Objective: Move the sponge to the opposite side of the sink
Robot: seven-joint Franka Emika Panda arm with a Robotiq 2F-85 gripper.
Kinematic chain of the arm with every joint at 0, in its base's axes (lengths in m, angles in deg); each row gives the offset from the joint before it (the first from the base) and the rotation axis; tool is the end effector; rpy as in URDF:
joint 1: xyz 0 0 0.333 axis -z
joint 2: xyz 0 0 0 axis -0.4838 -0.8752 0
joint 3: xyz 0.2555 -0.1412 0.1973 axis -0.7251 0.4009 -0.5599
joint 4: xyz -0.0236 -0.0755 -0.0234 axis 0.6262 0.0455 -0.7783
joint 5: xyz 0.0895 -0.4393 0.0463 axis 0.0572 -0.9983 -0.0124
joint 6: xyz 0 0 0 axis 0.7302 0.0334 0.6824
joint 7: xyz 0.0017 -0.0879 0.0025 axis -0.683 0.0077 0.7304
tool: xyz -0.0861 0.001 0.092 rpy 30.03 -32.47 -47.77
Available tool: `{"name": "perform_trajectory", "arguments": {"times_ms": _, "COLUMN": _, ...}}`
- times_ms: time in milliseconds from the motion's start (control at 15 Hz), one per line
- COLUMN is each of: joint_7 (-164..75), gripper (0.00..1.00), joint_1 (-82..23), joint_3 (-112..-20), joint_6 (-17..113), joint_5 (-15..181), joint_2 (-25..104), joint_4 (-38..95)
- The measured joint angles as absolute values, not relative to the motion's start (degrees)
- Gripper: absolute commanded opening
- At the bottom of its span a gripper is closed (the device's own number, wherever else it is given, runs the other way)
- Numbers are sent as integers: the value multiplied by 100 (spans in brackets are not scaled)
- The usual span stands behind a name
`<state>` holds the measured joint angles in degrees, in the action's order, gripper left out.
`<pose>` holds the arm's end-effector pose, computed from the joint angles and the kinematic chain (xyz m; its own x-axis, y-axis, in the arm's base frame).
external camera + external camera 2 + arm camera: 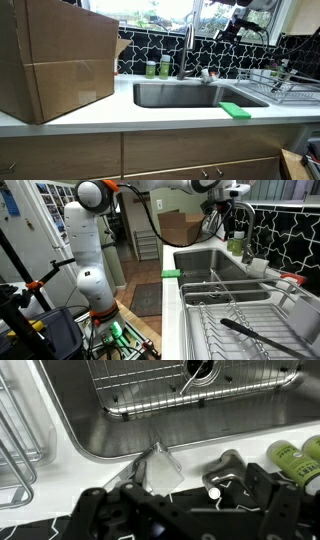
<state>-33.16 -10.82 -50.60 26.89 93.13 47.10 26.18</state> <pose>0.5717 -0.4059 0.5843 0.5426 -0.8092 0.2254 -0.8030 -0.5784 -0.1434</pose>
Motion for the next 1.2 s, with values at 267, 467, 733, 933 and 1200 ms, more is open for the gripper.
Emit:
{"name": "perform_trajectory", "arguments": {"times_ms": 267, "joint_7": -2495, "gripper": 100, "joint_1": -832, "joint_3": -5056, "joint_6": 2699, "joint_5": 9906, "joint_2": 3758, "joint_4": 1749}}
{"name": "perform_trajectory", "arguments": {"times_ms": 467, "joint_7": -1842, "gripper": 100, "joint_1": -627, "joint_3": -5053, "joint_6": 2732, "joint_5": 10191, "joint_2": 3259, "joint_4": 1264}}
{"name": "perform_trajectory", "arguments": {"times_ms": 733, "joint_7": -1824, "gripper": 100, "joint_1": -626, "joint_3": -5057, "joint_6": 2737, "joint_5": 10198, "joint_2": 3198, "joint_4": 1212}}
{"name": "perform_trajectory", "arguments": {"times_ms": 933, "joint_7": -1789, "gripper": 100, "joint_1": -639, "joint_3": -5059, "joint_6": 2740, "joint_5": 10198, "joint_2": 3216, "joint_4": 1210}}
{"name": "perform_trajectory", "arguments": {"times_ms": 1200, "joint_7": -761, "gripper": 100, "joint_1": -654, "joint_3": -4998, "joint_6": 3238, "joint_5": 10182, "joint_2": 3008, "joint_4": 1210}}
